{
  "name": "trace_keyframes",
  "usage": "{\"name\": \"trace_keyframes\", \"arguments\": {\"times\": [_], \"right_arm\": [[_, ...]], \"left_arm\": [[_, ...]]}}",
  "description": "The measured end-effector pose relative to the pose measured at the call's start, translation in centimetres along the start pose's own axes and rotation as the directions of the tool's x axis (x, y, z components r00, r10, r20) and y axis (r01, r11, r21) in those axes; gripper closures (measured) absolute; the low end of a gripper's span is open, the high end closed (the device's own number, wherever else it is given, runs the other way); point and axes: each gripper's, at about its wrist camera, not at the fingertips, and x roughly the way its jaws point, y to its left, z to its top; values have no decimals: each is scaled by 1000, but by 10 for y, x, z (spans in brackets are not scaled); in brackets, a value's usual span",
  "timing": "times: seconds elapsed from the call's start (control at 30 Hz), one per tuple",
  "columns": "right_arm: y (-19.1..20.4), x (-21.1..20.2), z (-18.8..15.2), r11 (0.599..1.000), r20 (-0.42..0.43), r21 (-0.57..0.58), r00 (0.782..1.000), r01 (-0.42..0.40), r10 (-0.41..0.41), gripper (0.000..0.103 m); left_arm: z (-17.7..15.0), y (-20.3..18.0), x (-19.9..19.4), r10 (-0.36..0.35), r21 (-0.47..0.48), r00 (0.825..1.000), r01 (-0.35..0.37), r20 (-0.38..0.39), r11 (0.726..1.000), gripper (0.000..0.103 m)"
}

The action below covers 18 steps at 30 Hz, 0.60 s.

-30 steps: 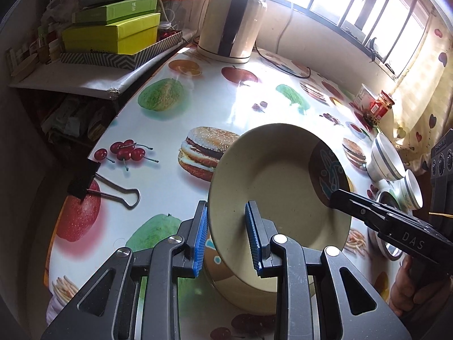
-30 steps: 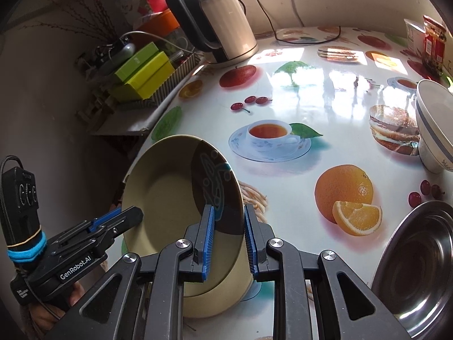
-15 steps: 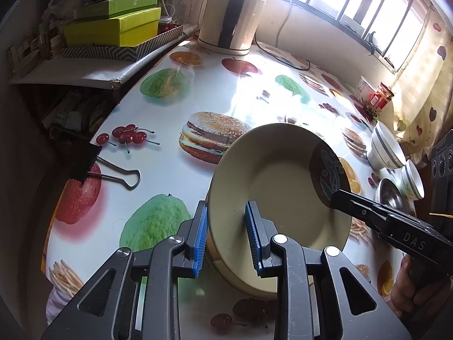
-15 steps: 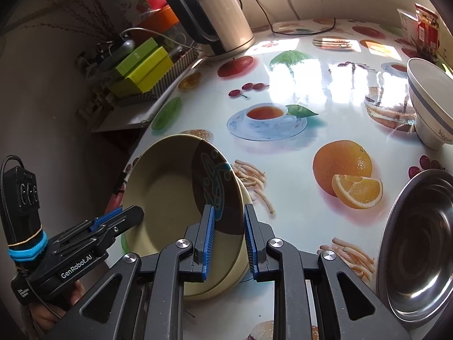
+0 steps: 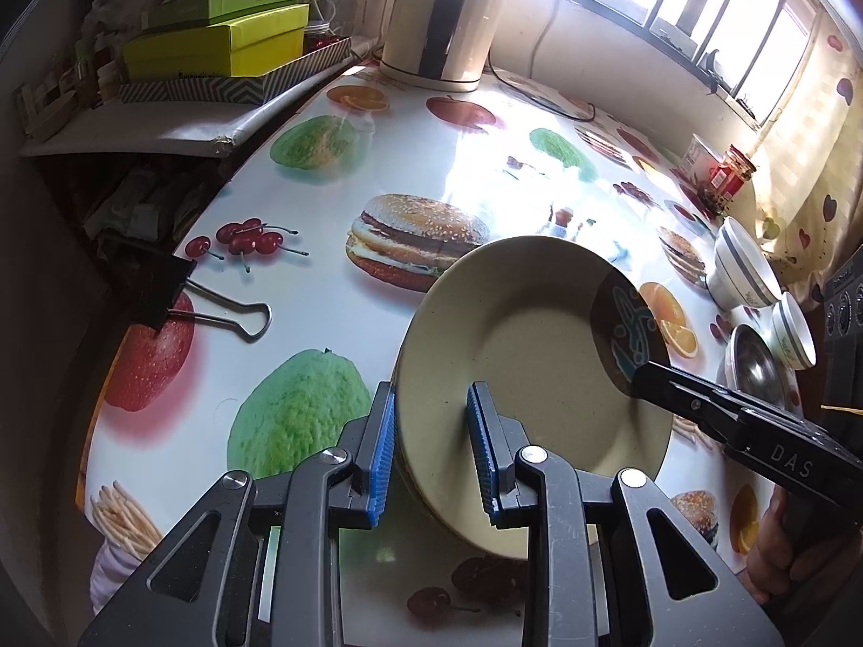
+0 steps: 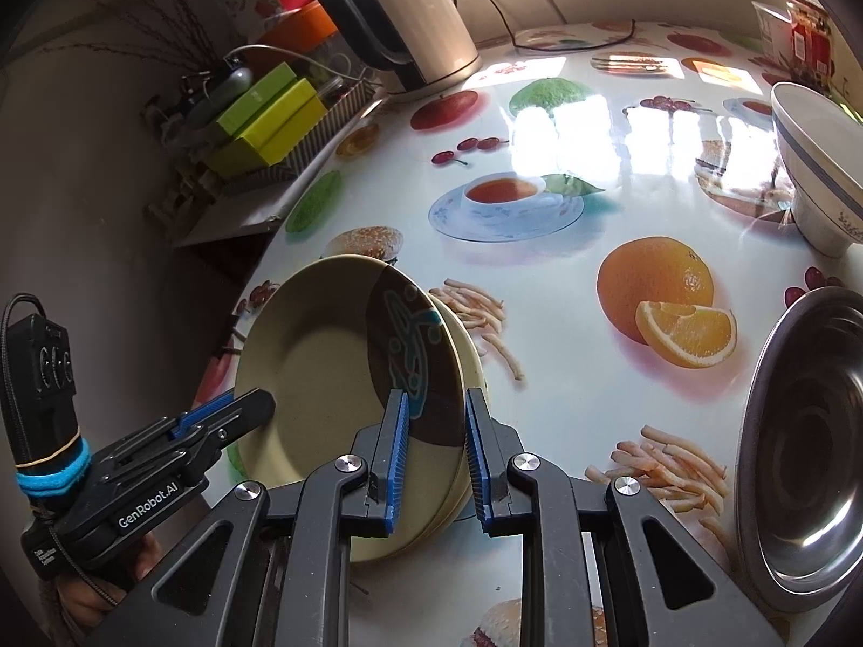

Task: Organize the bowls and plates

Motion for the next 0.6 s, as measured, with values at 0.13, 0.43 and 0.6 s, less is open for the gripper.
{"name": "trace_keyframes", "arguments": {"times": [0.13,0.43,0.6], "right_arm": [[0,0,-1,1000,3,0,1000,-1,1,82],[3,0,-2,999,16,-28,1000,24,-23,82],[4,-1,-2,999,16,-31,1000,23,-23,82]], "left_arm": [[-1,0,0,0,1,1000,0,-2,1000,75],[-1,-2,0,6,3,1000,-6,-3,1000,75],[-1,-3,1,17,12,1000,-17,-3,1000,75]]}}
